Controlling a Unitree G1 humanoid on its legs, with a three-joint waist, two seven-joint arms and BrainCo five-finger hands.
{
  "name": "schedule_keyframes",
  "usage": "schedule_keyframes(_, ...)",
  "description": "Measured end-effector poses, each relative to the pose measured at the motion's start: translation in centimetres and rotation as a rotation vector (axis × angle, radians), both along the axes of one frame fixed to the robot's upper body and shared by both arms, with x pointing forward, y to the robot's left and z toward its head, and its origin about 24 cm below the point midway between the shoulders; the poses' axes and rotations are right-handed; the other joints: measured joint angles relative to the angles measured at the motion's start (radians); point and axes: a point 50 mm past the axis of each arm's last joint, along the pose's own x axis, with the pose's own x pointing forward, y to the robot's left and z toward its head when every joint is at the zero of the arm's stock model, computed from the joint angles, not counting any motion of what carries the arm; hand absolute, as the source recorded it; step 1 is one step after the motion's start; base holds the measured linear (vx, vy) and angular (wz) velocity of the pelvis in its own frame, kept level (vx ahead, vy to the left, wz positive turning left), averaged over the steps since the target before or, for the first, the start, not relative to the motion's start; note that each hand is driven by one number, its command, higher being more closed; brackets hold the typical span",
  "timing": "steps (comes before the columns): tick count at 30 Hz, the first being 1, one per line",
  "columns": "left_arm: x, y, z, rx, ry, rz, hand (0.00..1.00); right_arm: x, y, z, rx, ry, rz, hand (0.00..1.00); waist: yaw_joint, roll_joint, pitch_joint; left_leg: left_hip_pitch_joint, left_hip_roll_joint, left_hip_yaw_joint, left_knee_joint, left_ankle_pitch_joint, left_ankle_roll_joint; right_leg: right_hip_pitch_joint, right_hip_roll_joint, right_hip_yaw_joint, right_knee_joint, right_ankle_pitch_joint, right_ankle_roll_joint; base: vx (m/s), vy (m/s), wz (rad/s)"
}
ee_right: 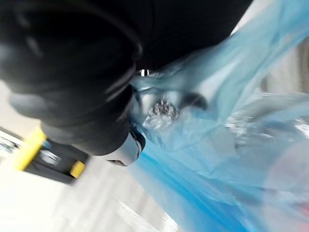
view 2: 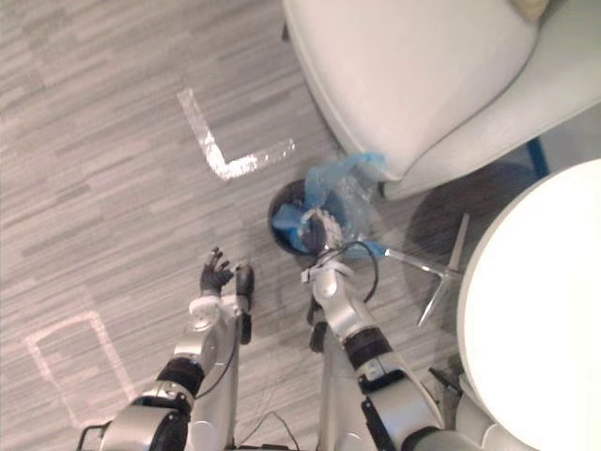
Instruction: Gather rubbish on tea table into small bin, then transfer packed bag to large trash can.
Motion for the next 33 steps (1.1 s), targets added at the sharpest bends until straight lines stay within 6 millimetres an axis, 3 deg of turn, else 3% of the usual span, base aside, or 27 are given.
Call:
schedule_keyframes(3, -2.4, 0.5, -2.7, 0.057, 0.119, -0.052, 0.0, -1.6, 0.9, -1.7, 0.043, 0.068, 0.054, 1.0, -0.007, -0.025, -0.069, 0.11, 0.0, 0.018, -0.092, 0.014, -0.007, 0.102, 0.01, 0.012, -0.092, 0.024, 0.007, 0.13, -0.026, -0.09)
schedule_keyframes(6, -5.0, 0.6, -5.2, 0.098, 0.242, -0.114, 0.0, -3.0, 1.5, -3.6, 0.036, 0.143, 0.123, 1.0, -0.018, -0.027, -0.136, 0.225, -0.009, 0.03, -0.204, 0.043, -0.008, 0.214, 0.02, 0.028, -0.218, 0.066, 0.018, 0.16, -0.004, -0.1)
schedule_keyframes(9, -6.7, 1.1, -6.4, 0.145, 0.305, -0.159, 0.0, -3.9, 1.7, -4.8, 0.032, 0.198, 0.165, 1.0, -0.033, -0.025, -0.157, 0.305, -0.016, 0.035, -0.254, 0.049, -0.008, 0.299, 0.022, 0.033, -0.285, 0.084, 0.024, 0.1, 0.013, -0.03)
schedule_keyframes(15, -8.1, 1.2, -7.2, 0.207, 0.337, -0.225, 0.0, -6.4, 1.5, -7.6, 0.027, 0.318, 0.205, 1.0, -0.036, -0.011, -0.219, 0.406, -0.031, 0.045, -0.334, 0.071, -0.005, 0.394, 0.021, 0.041, -0.355, 0.104, 0.035, 0.04, 0.014, -0.01)
schedule_keyframes(18, -8.0, 1.0, -6.5, 0.237, 0.283, -0.268, 0.0, -7.0, 1.7, -7.8, 0.015, 0.321, 0.243, 1.0, -0.035, -0.004, -0.232, 0.441, -0.035, 0.046, -0.37, 0.087, -0.003, 0.421, 0.02, 0.045, -0.378, 0.116, 0.038, -0.01, 0.004, 0.01)
schedule_keyframes(25, -6.9, 0.9, -2.5, 0.285, 0.031, -0.331, 0.0, -7.6, 2.3, -4.8, 0.047, 0.19, 0.364, 1.0, -0.034, 0.005, -0.26, 0.483, -0.04, 0.048, -0.425, 0.107, 0.002, 0.453, 0.015, 0.057, -0.42, 0.135, 0.05, -0.03, 0.013, -0.02)
schedule_keyframes(33, -6.0, -1.3, 2.2, 0.401, -0.262, -0.481, 0.0, -8.5, 2.5, -2.4, 0.073, 0.096, 0.511, 1.0, -0.032, 0.036, -0.303, 0.517, -0.04, 0.053, -0.449, 0.112, 0.004, 0.48, 0.018, 0.064, -0.439, 0.141, 0.045, 0.04, -0.001, -0.02)
